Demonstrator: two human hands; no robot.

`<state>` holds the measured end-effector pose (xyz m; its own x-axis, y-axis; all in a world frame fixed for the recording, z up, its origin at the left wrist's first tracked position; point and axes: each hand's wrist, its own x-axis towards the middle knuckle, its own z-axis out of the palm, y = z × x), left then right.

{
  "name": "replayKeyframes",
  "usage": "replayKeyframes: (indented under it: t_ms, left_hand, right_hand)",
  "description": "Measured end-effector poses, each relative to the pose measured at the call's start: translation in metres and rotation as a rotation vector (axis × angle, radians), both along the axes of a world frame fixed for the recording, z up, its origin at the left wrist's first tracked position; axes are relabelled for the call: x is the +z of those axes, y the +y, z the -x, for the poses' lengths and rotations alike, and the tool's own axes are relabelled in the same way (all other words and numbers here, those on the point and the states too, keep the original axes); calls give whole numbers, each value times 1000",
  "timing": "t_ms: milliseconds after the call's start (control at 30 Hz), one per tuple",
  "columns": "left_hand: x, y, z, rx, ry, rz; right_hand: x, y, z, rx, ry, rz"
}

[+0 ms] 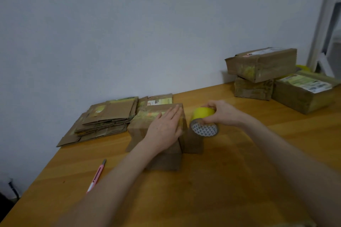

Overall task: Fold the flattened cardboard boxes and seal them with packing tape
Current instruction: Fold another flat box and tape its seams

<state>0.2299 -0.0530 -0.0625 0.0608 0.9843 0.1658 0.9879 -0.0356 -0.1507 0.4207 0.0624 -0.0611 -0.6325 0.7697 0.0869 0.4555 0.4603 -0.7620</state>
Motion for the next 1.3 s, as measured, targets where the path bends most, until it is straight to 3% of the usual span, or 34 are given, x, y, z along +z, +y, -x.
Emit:
replayKeyframes:
  t_ms: [333, 500, 700, 867, 933, 1000, 1067, 1200, 1300]
  left_hand:
    - [1, -12, 7, -5, 58, 8]
    - [1, -13, 10, -12, 55, 10]
    - [-2, -14, 12, -22, 43, -11]
    - [8, -26, 10, -67, -69, -45]
    - [11, -44, 21, -45, -148, -195]
    - [6, -69, 44, 46, -204, -415]
    - [-5, -94, 73, 246, -235, -447]
    - [-44, -132, 116, 756, -189, -35]
    - [-64, -144, 134, 881, -204, 72]
  right_hand:
    - [3, -15, -1, 87, -29, 50]
    - [2, -21, -3, 47, -147, -21]
    - [-2, -27, -1, 34, -142, 30]
    - [-7, -27, 4, -55, -102, 29]
    - [-6, -27, 9, -73, -102, 25]
    - [-6, -28, 13, -84, -102, 37]
    - [-5, -31, 16, -102, -100, 43]
    - [-3, -39, 20, -145, -92, 58]
    - [-2, -44, 21, -197, -70, 68]
